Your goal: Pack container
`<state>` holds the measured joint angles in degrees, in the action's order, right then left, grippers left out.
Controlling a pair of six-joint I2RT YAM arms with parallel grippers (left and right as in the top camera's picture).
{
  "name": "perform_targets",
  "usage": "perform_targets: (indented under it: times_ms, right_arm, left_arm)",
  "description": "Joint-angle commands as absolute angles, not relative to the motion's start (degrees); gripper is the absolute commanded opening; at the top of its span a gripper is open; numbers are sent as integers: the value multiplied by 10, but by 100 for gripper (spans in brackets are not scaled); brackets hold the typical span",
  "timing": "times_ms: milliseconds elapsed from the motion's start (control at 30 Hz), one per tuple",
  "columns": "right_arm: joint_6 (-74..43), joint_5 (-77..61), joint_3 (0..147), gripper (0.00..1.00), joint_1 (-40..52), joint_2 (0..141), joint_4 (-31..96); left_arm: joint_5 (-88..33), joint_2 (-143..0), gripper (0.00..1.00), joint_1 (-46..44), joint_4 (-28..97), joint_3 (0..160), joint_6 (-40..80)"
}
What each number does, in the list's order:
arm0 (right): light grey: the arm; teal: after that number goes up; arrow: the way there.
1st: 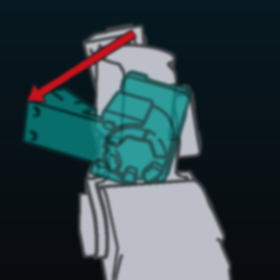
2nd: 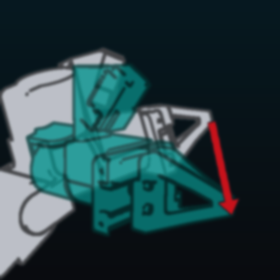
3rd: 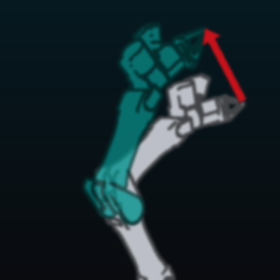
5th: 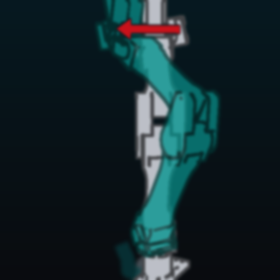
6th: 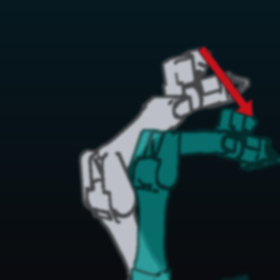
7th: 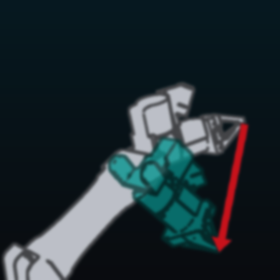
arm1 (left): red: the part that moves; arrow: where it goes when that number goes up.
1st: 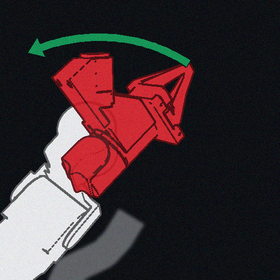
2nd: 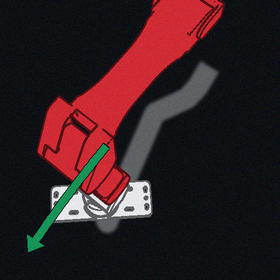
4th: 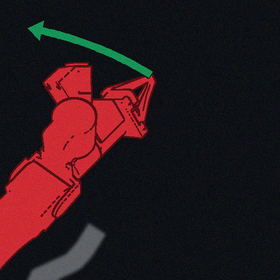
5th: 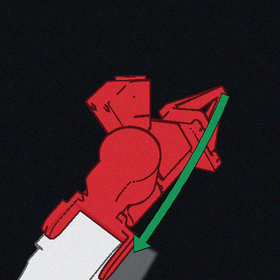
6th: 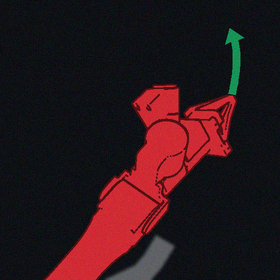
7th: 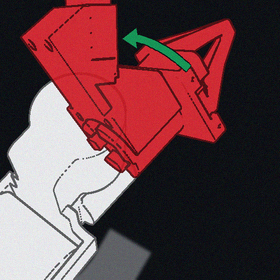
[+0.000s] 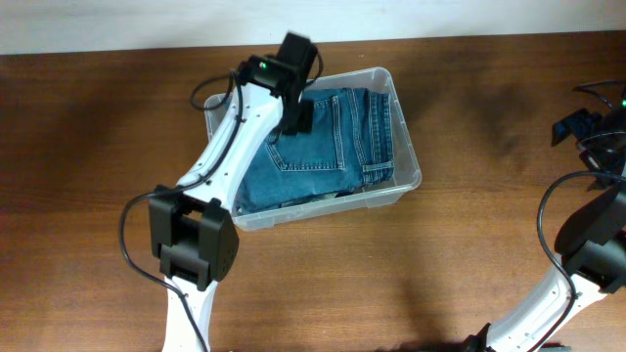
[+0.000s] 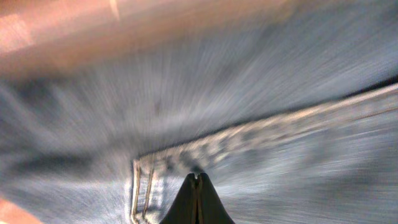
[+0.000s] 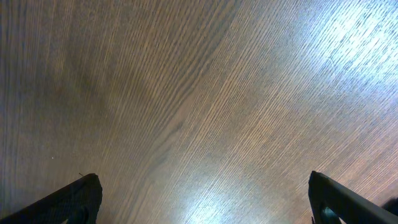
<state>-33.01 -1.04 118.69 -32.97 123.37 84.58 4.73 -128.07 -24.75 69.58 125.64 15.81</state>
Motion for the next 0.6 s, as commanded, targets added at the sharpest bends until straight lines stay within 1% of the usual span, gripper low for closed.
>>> perform_targets:
  times_ms: [0, 100, 267, 367, 567]
  right_arm:
    - [-335, -1, 1185, 98, -330, 1223, 846]
    - [-335, -1, 1185, 98, -330, 1223, 846]
    - [-335, -1, 1185, 98, -330, 1223, 846]
    - [-335, -1, 1185, 98, -330, 1223, 846]
    - [-335, -1, 1185, 98, -330, 1223, 845]
  left_arm:
    - [33, -1279, 1, -252, 683, 1343, 149]
    - [31, -1279, 1, -259, 648, 1368, 149]
    - [-7, -1298, 1, -282, 575, 1366, 142]
    - [-26, -1322, 1, -296, 554, 1366, 142]
    - [-26, -1370, 1, -320, 512, 1366, 141]
